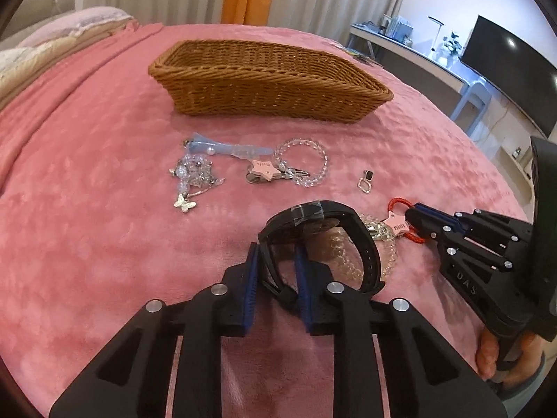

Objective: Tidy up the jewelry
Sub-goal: 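Grasp the black watch with left tool while right grasps red cord lanyard, then carry watch and red lanyard into the basket and release both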

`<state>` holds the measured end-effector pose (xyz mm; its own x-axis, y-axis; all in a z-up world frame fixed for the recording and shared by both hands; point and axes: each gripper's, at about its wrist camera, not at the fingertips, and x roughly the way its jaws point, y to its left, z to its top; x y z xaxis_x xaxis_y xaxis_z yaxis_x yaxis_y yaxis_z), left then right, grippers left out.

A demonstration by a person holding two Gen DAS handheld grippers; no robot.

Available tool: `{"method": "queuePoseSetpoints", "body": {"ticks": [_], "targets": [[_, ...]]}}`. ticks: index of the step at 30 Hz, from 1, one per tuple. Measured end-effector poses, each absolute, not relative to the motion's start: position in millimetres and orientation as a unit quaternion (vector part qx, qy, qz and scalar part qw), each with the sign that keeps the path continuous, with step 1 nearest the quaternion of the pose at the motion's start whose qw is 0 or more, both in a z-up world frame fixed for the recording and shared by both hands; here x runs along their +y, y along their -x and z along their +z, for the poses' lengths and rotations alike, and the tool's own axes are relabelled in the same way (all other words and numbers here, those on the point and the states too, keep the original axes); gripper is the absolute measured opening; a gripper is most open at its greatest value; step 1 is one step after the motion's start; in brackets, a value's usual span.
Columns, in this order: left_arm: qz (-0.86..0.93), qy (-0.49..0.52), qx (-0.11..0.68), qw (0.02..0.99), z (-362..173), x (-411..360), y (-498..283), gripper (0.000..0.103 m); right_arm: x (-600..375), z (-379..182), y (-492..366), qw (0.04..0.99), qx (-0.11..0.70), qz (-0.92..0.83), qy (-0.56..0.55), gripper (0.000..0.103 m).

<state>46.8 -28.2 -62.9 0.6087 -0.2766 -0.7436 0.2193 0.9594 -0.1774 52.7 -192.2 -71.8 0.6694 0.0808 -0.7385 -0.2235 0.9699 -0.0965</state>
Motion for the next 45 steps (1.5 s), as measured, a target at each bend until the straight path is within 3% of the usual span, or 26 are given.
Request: {"method": "queuePoseSetpoints", "body": {"ticks": [14,20,29,36,41,45], "targets": [[-0.142,0.067,0.371,0.915,-53.3,-15.1,-33.2,0.014,-205.9,-46.8,-37.2,0.934,0.344,0.077,0.055,0.003],[-0.148,0.079,0.348,0.922,-43.1,-11.0,-26.7,0.007,-210.4,-31.1,-29.5,0.942,0.324,0.08,0.041,0.003],[-0.152,0.066,0.38,0.91,-44.8,-7.6,-28.1,0.007,-209.7,-28.3,-29.5,0.943,0.322,0.082,0.04,0.003],[-0.146,0.035,0.423,0.894,-55.4,-14.0,-28.5,0.019,-209.6,-34.4,-31.6,0.939,0.329,0.086,0.041,0.003],[-0.129,0.029,0.413,0.901,-57.7,-15.4,-27.5,0.009,-208.3,-31.5,-28.6,0.942,0.323,0.081,0.043,0.003],[-0.124,0.048,0.38,0.915,-47.7,-9.2,-21.3,0.008,-213.9,-14.6,-22.2,0.949,0.302,0.081,0.028,0.003]]}}
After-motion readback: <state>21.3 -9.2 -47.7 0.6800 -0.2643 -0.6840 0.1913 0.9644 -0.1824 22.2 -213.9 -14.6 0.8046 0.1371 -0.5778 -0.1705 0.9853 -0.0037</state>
